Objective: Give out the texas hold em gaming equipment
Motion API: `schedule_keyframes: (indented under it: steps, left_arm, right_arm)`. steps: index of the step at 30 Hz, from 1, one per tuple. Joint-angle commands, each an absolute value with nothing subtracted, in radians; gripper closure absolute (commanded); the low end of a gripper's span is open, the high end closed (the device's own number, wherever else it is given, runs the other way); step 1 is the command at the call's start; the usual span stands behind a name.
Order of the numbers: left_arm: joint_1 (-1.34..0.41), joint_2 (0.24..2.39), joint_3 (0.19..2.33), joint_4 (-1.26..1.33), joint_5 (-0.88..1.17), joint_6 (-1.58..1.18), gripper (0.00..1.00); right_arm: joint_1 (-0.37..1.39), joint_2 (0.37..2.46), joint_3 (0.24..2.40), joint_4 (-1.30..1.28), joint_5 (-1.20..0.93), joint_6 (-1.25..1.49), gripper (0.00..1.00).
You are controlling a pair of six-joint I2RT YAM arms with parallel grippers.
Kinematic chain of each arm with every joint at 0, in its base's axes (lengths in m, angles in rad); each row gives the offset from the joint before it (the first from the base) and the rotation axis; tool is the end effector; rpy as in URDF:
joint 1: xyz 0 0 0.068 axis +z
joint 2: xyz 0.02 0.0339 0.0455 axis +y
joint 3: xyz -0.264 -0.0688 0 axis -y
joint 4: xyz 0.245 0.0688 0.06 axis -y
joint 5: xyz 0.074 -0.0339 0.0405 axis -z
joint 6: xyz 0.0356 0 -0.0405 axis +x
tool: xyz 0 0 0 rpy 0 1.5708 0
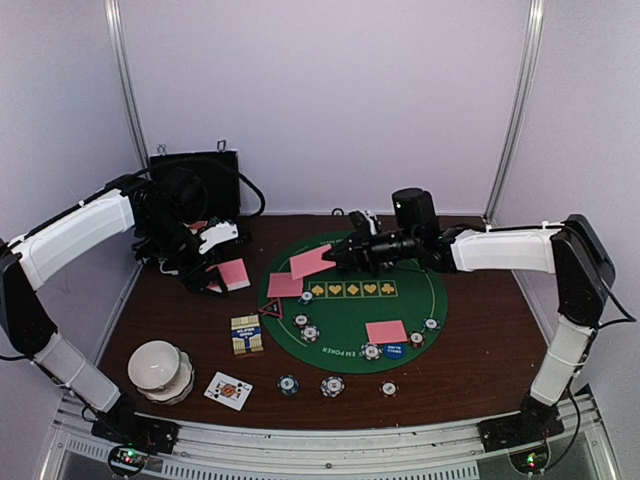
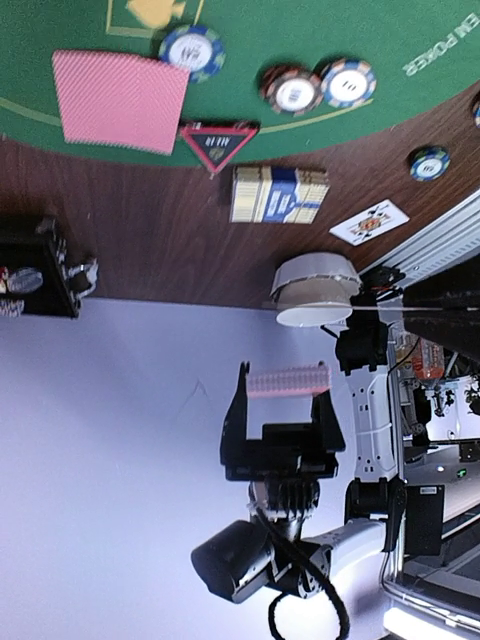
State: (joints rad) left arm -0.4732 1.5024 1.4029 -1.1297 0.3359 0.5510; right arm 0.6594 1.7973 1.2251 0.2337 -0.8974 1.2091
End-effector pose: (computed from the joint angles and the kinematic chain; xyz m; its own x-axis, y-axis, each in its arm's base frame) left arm 0.2508 -0.1416 0.3109 -0.4378 0.7795 -0.4480 0.8894 0.4483 -0.0892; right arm 0.3058 0.2723 0.2566 -0.9953 -0.0335 -0.0910 -0.0959 0.2048 0.9741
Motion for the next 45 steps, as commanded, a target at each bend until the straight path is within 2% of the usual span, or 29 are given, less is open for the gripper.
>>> schedule_keyframes:
  steps: [1, 6, 11, 20, 24, 29, 32, 34, 35, 37, 41, 45]
  left_arm:
    - [-0.472, 1.489, 1.415, -1.110, 0.347, 0.556, 1.00]
    - [-0.472, 1.490, 1.420, -1.112, 0.353, 0.557, 1.00]
    - [-0.472, 1.497, 1.429, -1.120, 0.357, 0.556, 1.00]
    - [-0.472, 1.504, 1.435, -1.126, 0.361, 0.554, 1.00]
    - [-0.472, 1.505, 1.439, -1.124, 0.364, 0.554, 1.00]
    - [-0.472, 1.506, 1.439, -1.128, 0.366, 0.555, 1.00]
    - [-0.472, 1.506, 1.441, -1.128, 0.371, 0.554, 1.00]
    - [-0.472, 1.505, 1.444, -1.129, 0.371, 0.552, 1.00]
    - [-0.472, 1.505, 1.445, -1.130, 0.372, 0.552, 1.00]
    - [-0.472, 1.504, 1.446, -1.131, 0.369, 0.553, 1.00]
    - [-0.472, 1.502, 1.445, -1.131, 0.371, 0.554, 1.00]
    - [-0.472, 1.503, 1.448, -1.131, 0.374, 0.551, 1.00]
  right_arm:
    - [0.592, 1.686, 1.096, 0.057, -0.897, 1.064, 1.00]
    - [0.520, 1.623, 0.990, -0.212, -0.850, 0.866, 1.00]
    - [0.470, 1.603, 0.896, -0.277, -0.811, 0.775, 1.00]
    - [0.463, 1.601, 0.890, -0.401, -0.687, 0.661, 1.00]
    - [0.463, 1.592, 0.894, -0.432, -0.646, 0.641, 0.95]
    - [0.465, 1.544, 0.924, -0.514, -0.574, 0.610, 0.79]
    - [0.470, 1.511, 0.959, -0.533, -0.564, 0.606, 0.76]
    - [0.478, 1.496, 0.996, -0.545, -0.559, 0.613, 0.70]
    - [0.485, 1.486, 1.010, -0.545, -0.558, 0.621, 0.65]
    - [0.505, 1.473, 1.034, -0.535, -0.550, 0.645, 0.49]
    - [0.584, 1.470, 1.081, -0.464, -0.534, 0.719, 0.03]
    - [0.705, 1.529, 1.150, -0.355, -0.506, 0.809, 0.01]
